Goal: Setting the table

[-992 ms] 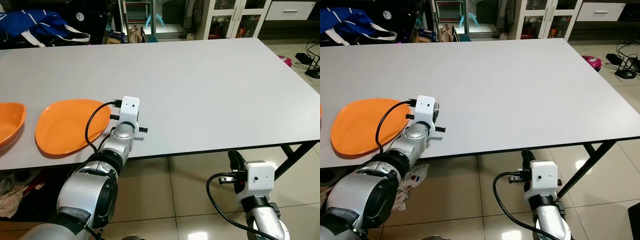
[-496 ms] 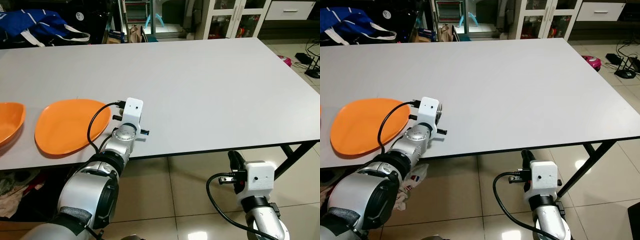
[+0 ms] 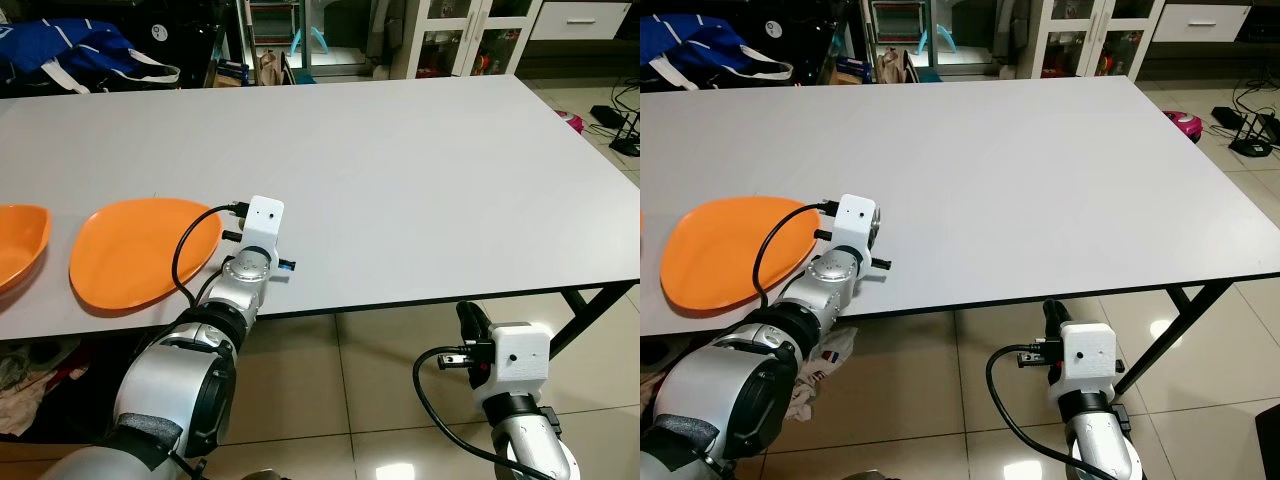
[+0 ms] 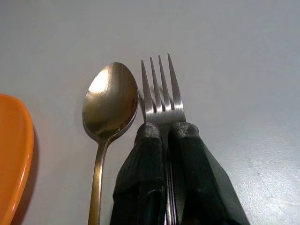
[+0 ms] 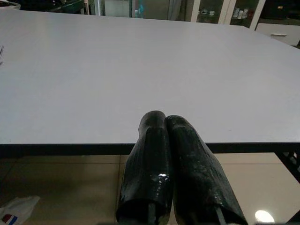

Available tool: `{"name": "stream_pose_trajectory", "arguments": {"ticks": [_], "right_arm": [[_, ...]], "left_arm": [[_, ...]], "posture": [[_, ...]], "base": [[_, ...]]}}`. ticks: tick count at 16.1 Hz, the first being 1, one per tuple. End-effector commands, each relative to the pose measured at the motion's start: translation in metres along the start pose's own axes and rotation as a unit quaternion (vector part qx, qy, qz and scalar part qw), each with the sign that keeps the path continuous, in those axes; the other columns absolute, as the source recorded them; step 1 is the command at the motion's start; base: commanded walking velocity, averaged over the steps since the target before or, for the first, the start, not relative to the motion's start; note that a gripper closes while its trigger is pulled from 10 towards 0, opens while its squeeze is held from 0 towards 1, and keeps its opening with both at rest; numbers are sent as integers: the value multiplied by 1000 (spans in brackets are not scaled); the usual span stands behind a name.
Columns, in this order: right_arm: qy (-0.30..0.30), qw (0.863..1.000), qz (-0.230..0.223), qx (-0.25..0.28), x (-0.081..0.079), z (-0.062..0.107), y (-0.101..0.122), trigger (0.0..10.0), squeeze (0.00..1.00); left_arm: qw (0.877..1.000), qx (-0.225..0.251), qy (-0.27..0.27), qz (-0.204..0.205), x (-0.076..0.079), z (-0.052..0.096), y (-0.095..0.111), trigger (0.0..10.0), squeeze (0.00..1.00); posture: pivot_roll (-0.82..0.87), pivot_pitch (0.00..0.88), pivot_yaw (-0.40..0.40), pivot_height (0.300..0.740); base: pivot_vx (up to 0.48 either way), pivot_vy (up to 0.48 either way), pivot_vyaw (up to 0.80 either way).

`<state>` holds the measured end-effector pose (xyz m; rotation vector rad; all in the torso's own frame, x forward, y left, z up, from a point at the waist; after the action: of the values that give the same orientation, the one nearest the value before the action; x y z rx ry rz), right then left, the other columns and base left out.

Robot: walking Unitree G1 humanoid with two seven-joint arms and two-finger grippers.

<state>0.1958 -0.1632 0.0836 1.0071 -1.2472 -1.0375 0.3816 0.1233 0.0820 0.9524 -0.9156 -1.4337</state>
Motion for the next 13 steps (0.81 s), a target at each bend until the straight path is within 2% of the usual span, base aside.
{"name": "stream_pose_trajectory", "arguments": {"ticks": [1, 2, 3, 10, 11, 12, 13], "right_arm": [[0, 1000, 4, 2, 0, 1, 3, 10000, 0], [-1, 1000, 4, 2, 0, 1, 3, 10000, 0], [-1, 1000, 4, 1, 0, 1, 3, 10000, 0], [1, 1000, 4, 2, 0, 1, 2, 10000, 0], [1, 1000, 4, 2, 0, 1, 2, 10000, 0], [1, 1000, 4, 2, 0, 0, 2, 10000, 0], [1, 1000, 4, 2, 0, 0, 2, 10000, 0]], "left_arm": [[1000, -3, -2, 6, 2, 0, -1, 1412, 1000], [1000, -3, 0, 5, 2, 0, -1, 7098, 1000], [1000, -4, 0, 6, 3, 0, -1, 10000, 1000], [1000, -3, 2, 3, 3, 0, -1, 10000, 1000], [1000, -1, 1, 2, 3, 0, 0, 10000, 329], [1000, 0, 1, 2, 3, 0, 1, 10000, 329], [1000, 8, 0, 7, 3, 0, 4, 10000, 0]], "posture": [[-167, 4, 49, 740], [-168, 5, 49, 740], [-168, 6, 51, 740], [-168, 2, 48, 740], [-166, 0, 49, 740], [-166, 0, 49, 740], [-164, 0, 50, 740]], "base": [[0, 0, 0], [0, 0, 0], [0, 0, 0], [0, 0, 0], [0, 0, 0], [0, 0, 0], [0, 0, 0]]}}
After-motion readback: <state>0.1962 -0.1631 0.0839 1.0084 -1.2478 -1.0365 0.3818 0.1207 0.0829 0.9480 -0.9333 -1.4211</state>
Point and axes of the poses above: a point about 5 cm out from each wrist's last joint towards the gripper, its own z axis pointing back from the gripper into the wrist, its own y axis along the axis of the wrist's last joint, x = y × z, the point moved 1 cm from there along -z, pointing out of the wrist towards the gripper, and after that the axes turned 9 degrees about z, right-handed, at the moved point
